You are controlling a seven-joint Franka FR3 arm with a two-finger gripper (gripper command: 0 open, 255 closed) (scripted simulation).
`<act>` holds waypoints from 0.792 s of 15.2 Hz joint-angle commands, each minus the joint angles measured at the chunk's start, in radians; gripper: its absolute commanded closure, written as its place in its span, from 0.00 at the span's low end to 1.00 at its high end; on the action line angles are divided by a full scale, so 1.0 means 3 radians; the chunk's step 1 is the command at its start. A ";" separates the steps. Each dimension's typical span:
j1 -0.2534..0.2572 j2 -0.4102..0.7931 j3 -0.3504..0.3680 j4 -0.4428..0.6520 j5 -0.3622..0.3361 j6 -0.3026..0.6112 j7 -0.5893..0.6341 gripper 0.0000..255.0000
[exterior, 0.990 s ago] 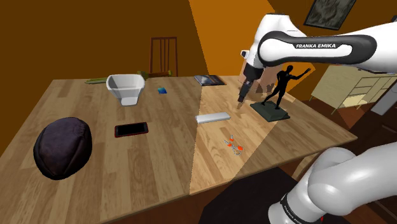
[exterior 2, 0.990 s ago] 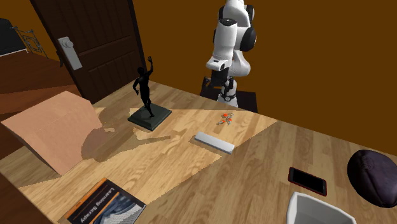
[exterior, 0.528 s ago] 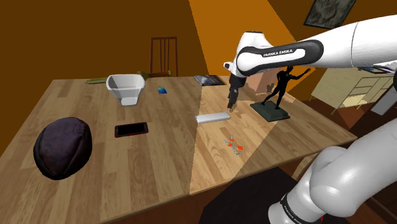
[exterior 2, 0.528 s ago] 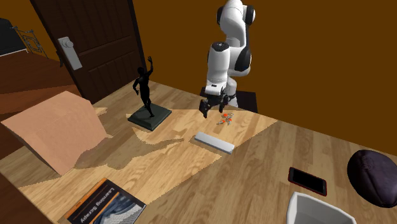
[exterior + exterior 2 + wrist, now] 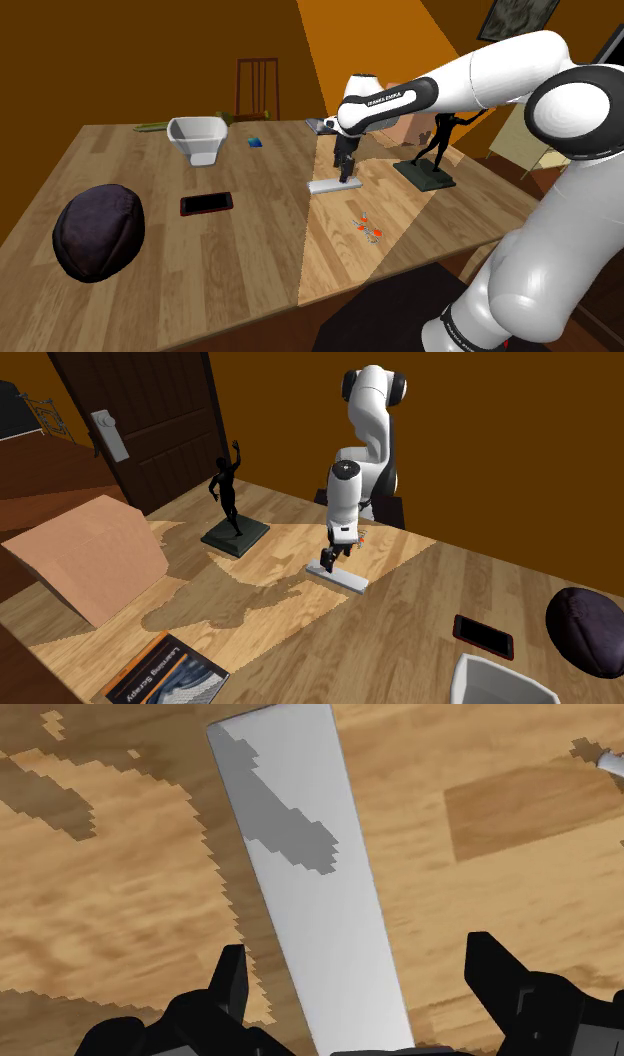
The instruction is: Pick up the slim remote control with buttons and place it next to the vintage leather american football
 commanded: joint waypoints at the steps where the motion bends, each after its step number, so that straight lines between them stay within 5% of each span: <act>1: -0.0002 0.0183 0.0015 0.0097 0.0067 0.0047 -0.0205 0.00; 12: -0.0016 0.0370 0.0032 -0.0038 0.0140 0.0363 -0.0255 0.00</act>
